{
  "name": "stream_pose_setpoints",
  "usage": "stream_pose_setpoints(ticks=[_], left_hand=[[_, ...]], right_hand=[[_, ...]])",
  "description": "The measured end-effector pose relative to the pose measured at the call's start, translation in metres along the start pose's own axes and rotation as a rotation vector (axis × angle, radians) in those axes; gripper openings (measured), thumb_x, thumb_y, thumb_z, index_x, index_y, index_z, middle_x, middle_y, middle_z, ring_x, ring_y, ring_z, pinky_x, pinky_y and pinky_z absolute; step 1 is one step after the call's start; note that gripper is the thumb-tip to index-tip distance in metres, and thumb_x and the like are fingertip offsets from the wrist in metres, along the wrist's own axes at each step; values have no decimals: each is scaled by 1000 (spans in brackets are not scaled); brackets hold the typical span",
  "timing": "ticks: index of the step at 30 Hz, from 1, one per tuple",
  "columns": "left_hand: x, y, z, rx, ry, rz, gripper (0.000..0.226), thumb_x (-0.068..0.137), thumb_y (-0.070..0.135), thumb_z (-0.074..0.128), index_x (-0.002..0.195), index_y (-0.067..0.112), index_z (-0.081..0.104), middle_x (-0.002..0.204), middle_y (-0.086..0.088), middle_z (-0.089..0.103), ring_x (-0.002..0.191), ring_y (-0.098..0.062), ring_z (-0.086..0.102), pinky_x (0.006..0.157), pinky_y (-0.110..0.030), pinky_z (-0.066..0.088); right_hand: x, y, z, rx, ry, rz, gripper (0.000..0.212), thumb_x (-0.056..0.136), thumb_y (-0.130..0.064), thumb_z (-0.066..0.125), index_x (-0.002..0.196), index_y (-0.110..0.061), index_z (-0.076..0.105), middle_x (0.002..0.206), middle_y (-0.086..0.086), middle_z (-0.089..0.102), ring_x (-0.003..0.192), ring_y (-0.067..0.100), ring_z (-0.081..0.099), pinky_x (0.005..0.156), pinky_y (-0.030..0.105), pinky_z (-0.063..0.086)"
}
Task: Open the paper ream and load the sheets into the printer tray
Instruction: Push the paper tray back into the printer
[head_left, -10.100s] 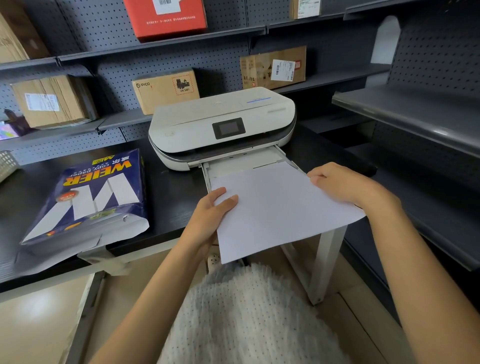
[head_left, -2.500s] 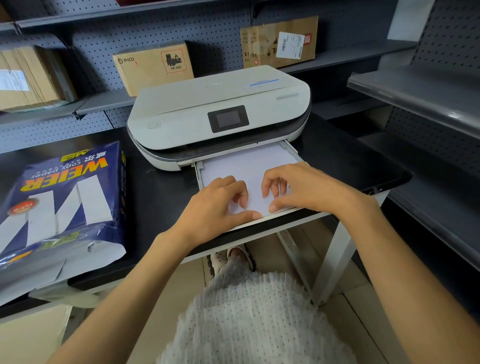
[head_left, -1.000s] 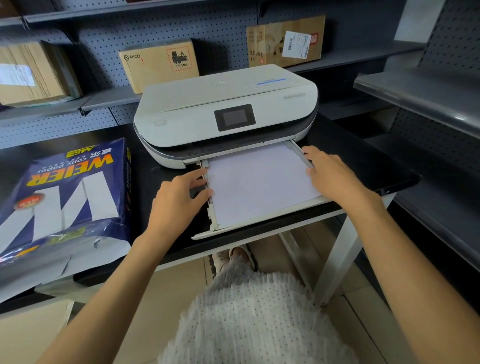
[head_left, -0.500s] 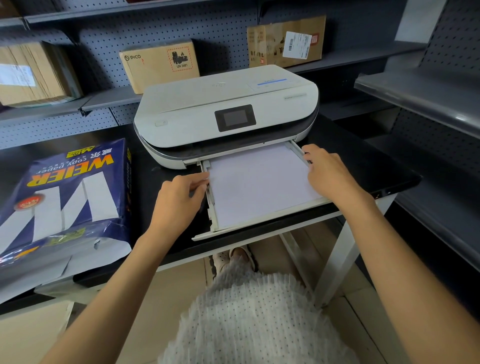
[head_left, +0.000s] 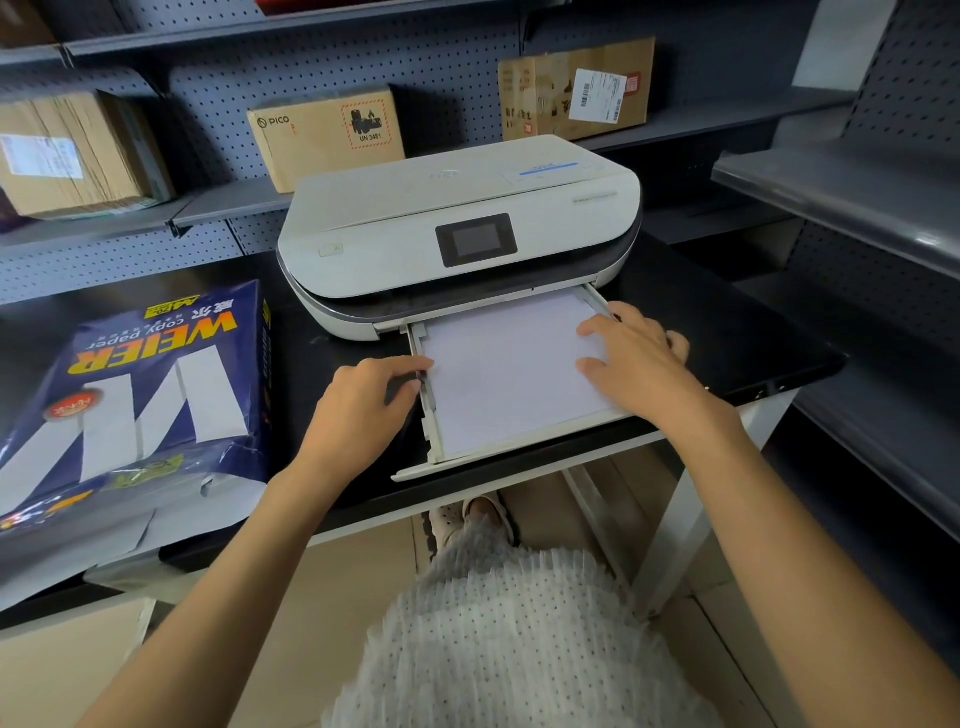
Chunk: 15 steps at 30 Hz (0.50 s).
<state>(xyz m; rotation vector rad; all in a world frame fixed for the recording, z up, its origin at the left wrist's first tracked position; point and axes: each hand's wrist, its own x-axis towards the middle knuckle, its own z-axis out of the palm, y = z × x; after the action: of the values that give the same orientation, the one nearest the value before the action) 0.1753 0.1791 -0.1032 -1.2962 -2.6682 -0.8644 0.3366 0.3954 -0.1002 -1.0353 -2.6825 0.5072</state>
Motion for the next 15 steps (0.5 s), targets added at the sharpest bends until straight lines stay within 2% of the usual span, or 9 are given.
stream_pose_setpoints(ticks=[2,4,6,8,11,15], left_hand=[[-2,1,-1,-28,12,24,30,98,18,51,118,29,69,98,4,75,64,-17,64,68,-33,58],[-4,3,-3,-79,29,61,30,97,15,49,108,31,72,96,7,74,70,-21,66,71,-38,58],[-9,8,-8,-114,0,116,34,94,10,47,99,32,73,88,6,73,68,-25,64,69,-44,57],[-16,13,-14,-156,-84,186,34,94,10,47,98,31,73,93,8,73,81,-14,67,79,-42,56],[-25,18,-16,-132,-240,273,22,98,28,51,108,34,69,106,21,69,101,-3,64,90,-36,53],[-32,18,-12,-42,-297,315,31,92,58,50,115,41,64,115,27,63,110,3,58,93,-35,52]], right_hand=[[-4,-4,0,26,29,-43,41,98,-26,51,138,-27,48,156,2,28,141,24,30,116,46,11],[-9,-6,-5,106,49,-131,35,99,-25,51,134,-26,53,151,0,38,138,22,37,112,42,22],[-16,-7,-13,219,-7,-236,26,98,-29,54,123,-29,61,136,-5,54,127,16,48,103,35,37],[-24,-7,-19,274,-116,-320,15,92,-38,60,106,-35,67,115,-15,64,112,4,57,100,35,45],[-34,-9,-23,302,-266,-362,19,80,-46,71,96,-36,68,100,-21,66,103,-5,57,98,32,47],[-39,-11,-21,250,-342,-392,37,68,-51,79,100,-39,65,107,-22,62,106,-3,53,93,28,45]])
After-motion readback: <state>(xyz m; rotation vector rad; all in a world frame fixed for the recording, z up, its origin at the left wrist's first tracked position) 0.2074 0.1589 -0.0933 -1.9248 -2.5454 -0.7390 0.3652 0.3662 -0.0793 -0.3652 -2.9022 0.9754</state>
